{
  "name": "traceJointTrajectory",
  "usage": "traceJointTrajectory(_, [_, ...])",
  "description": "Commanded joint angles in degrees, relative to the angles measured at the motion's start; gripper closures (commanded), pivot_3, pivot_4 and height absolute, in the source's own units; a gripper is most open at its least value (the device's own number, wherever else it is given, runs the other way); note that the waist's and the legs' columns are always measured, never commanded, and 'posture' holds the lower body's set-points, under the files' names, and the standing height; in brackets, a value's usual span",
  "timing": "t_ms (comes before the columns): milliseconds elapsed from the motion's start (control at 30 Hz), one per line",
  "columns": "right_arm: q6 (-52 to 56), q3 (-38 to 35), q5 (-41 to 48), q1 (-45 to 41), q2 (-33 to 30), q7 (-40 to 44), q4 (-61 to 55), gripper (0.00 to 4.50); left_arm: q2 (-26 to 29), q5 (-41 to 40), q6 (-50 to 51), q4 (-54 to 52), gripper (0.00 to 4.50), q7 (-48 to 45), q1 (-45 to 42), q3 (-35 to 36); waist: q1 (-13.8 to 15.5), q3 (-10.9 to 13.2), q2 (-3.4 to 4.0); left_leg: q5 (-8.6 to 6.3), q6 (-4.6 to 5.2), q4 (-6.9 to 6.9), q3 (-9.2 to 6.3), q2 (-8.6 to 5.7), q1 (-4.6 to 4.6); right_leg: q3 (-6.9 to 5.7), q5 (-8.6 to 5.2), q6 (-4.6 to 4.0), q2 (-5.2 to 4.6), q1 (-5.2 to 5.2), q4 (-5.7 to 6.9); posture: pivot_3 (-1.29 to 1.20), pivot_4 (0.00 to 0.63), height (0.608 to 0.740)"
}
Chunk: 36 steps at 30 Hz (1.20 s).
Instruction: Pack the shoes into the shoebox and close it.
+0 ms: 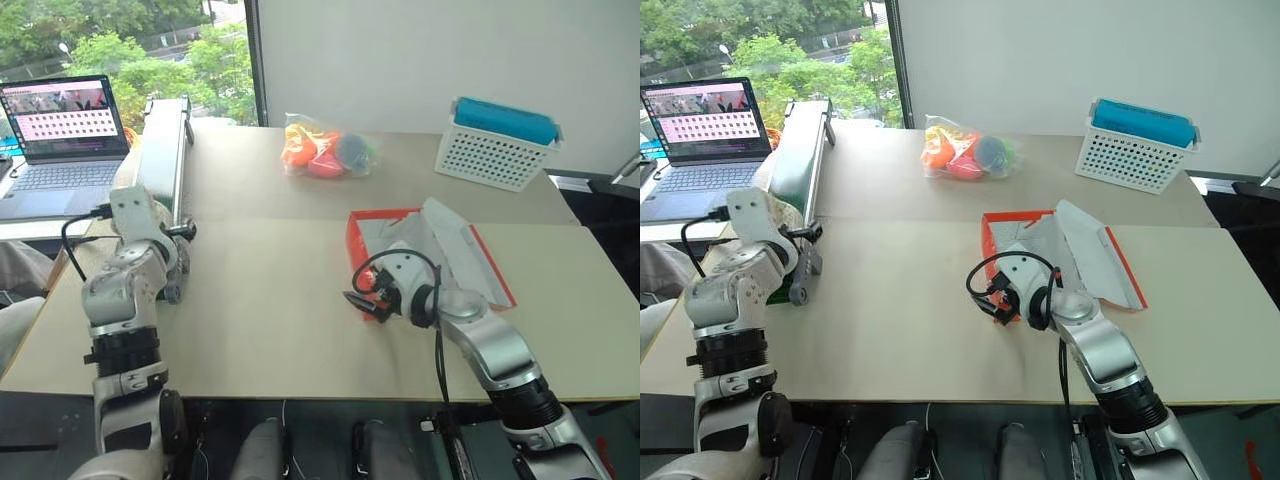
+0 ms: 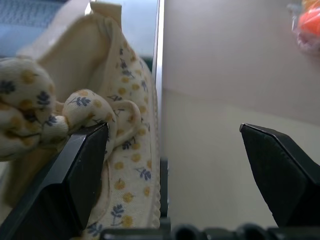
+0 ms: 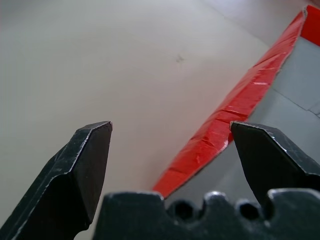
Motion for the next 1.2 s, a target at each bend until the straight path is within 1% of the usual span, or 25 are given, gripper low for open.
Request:
traceJointTrajectory(33, [-0.2, -1.3, -0.8, -0.1, -0.7, 0.0, -0.7, 0.06, -2.4, -1.2, 4.1, 1.6, 0.0, 1.9, 0.7, 1.5, 0.0, 0.0, 0.02, 0.0, 0.0, -0.02, 0.02, 0.0, 0.14, 0.03, 0.0, 0.0, 0.0, 0.08, 0.01, 0.0, 0.15, 0.699])
traceJointTrajectory(133, [-0.1, -1.6, -1.0, 0.0, -0.8, -0.2, -0.8, 0.06, -3.9, -1.5, 5.0, 2.0, 0.0, 2.5, 1.1, 1.9, -0.1, -0.1, 0.2, 0.0, -0.02, -0.06, 0.02, 0.01, 0.3, 0.05, -0.01, 0.0, 0.0, 0.18, 0.03, 0.0, 0.15, 0.699])
traceJointTrajectory(233, [0.0, -2.0, -1.2, 0.0, -0.9, -0.7, -0.6, 0.06, -4.2, -0.8, 4.5, 2.3, 0.0, 2.8, 1.0, 1.4, 0.0, -0.1, 0.34, 0.01, -0.04, -0.08, 0.03, 0.01, 0.34, 0.06, -0.02, -0.01, 0.0, 0.18, 0.06, 0.0, 0.15, 0.699])
traceJointTrajectory(267, [0.0, -2.1, -1.2, 0.1, -0.9, -0.8, -0.5, 0.0, -4.2, -0.8, 4.3, 2.3, 0.52, 2.9, 1.0, 1.4, 0.0, -0.1, 0.38, 0.02, -0.04, -0.09, 0.03, 0.01, 0.34, 0.06, -0.02, -0.01, 0.0, 0.18, 0.07, 0.0, 0.15, 0.699])
traceJointTrajectory(300, [0.1, -2.2, -1.2, 0.1, -0.8, -1.0, -0.6, 0.0, -4.3, -0.9, 3.8, 2.6, 0.65, 3.0, 0.8, 1.7, 0.0, -0.1, 0.39, 0.02, -0.04, -0.08, 0.03, 0.01, 0.34, 0.07, -0.02, -0.01, 0.0, 0.18, 0.07, 0.0, 0.15, 0.699])
traceJointTrajectory(367, [0.4, -2.3, -1.3, 0.1, -0.8, -1.4, -0.5, 0.0, -4.3, -0.9, 3.4, 3.3, 1.44, 3.3, 0.3, 2.1, 0.1, -0.1, 0.4, 0.02, -0.04, -0.09, 0.02, 0.0, 0.33, 0.08, -0.02, -0.01, 0.0, 0.17, 0.07, 0.0, 0.15, 0.699])
traceJointTrajectory(400, [0.4, -2.4, -1.3, 0.1, -0.7, -1.5, -0.4, 0.0, -4.1, -0.8, 3.1, 3.6, 1.71, 3.3, 0.2, 2.0, 0.2, -0.1, 0.4, 0.02, -0.04, -0.08, 0.02, 0.0, 0.32, 0.07, -0.02, -0.01, 0.0, 0.18, 0.07, 0.0, 0.15, 0.699])
traceJointTrajectory(533, [0.5, -2.5, -1.4, 0.0, -0.6, -1.6, -0.3, 0.0, -3.8, -0.8, 2.6, 4.4, 3.27, 3.3, -0.3, 1.8, 0.4, -0.1, 0.41, 0.02, -0.04, -0.08, 0.01, -0.02, 0.32, 0.07, -0.02, -0.01, -0.02, 0.2, 0.07, 0.0, 0.15, 0.699])
traceJointTrajectory(633, [0.6, -2.6, -1.4, -0.1, -0.4, -1.8, -0.3, 0.0, -3.7, -0.9, 2.5, 4.7, 4.25, 3.4, -0.4, 1.7, 0.6, -0.1, 0.41, 0.02, -0.04, -0.08, 0.01, -0.02, 0.32, 0.07, -0.02, -0.01, -0.02, 0.19, 0.07, 0.0, 0.15, 0.699])
traceJointTrajectory(667, [0.7, -2.7, -1.4, -0.2, -0.4, -2.0, -0.2, 0.0, -3.7, -1.0, 2.5, 4.8, 4.45, 3.4, -0.5, 1.7, 0.6, -0.1, 0.41, 0.02, -0.04, -0.08, 0.01, -0.02, 0.32, 0.07, -0.02, -0.01, -0.03, 0.2, 0.06, 0.0, 0.15, 0.699])
traceJointTrajectory(800, [0.9, -3.0, -1.4, -0.4, -0.4, -2.2, -0.1, 0.0, -3.7, -0.6, 2.4, 5.1, 4.45, 3.2, -0.7, 1.0, 0.7, -0.1, 0.42, 0.02, -0.04, -0.08, 0.0, -0.02, 0.32, 0.06, -0.02, -0.01, -0.03, 0.2, 0.07, 0.0, 0.15, 0.699])
traceJointTrajectory(900, [1.1, -3.3, -1.3, -0.4, -0.4, -2.3, -0.1, 0.0, -4.2, -0.6, 0.0, 4.4, 4.45, 3.4, -0.8, 0.9, 0.8, -0.1, 0.43, 0.02, -0.04, -0.08, 0.0, -0.02, 0.32, 0.06, -0.02, -0.01, -0.03, 0.21, 0.07, 0.0, 0.15, 0.699])
traceJointTrajectory(967, [1.2, -3.3, -1.3, -0.4, -0.4, -2.4, -0.1, 0.0, -4.4, -0.3, -4.2, 3.1, 4.45, 2.8, -0.9, 0.2, 1.0, -0.1, 0.44, 0.02, -0.04, -0.08, -0.01, -0.02, 0.32, 0.05, -0.02, -0.01, -0.03, 0.21, 0.06, 0.0, 0.15, 0.699])
traceJointTrajectory(1067, [1.3, -3.3, -1.4, -0.4, -0.3, -2.4, 0.0, 0.0, -4.4, 2.8, -13.7, 0.0, 4.45, 3.6, -0.7, -2.2, 1.4, -0.1, 0.41, 0.03, -0.06, -0.08, -0.02, -0.01, 0.26, 0.03, -0.02, -0.02, -0.03, 0.17, 0.06, 0.0, 0.15, 0.699])
traceJointTrajectory(1100, [1.3, -3.3, -1.4, -0.4, -0.2, -2.4, 0.0, 0.0, -4.5, 4.1, -17.3, -1.5, 4.45, 3.9, -0.4, -3.5, 1.5, -0.1, 0.32, 0.03, -0.06, -0.07, -0.02, -0.01, 0.21, 0.03, -0.01, -0.02, -0.03, 0.13, 0.04, 0.0, 0.15, 0.699])
traceJointTrajectory(1200, [1.3, -3.2, -1.6, -0.4, 0.0, -2.4, 0.1, 0.0, -5.4, 6.0, -23.2, -4.0, 4.45, 4.3, 0.1, -5.6, 1.4, 0.1, 0.12, 0.04, -0.07, -0.05, -0.03, -0.01, -0.11, 0.02, 0.03, -0.08, -0.03, -0.1, -0.04, 0.0, 0.15, 0.699])
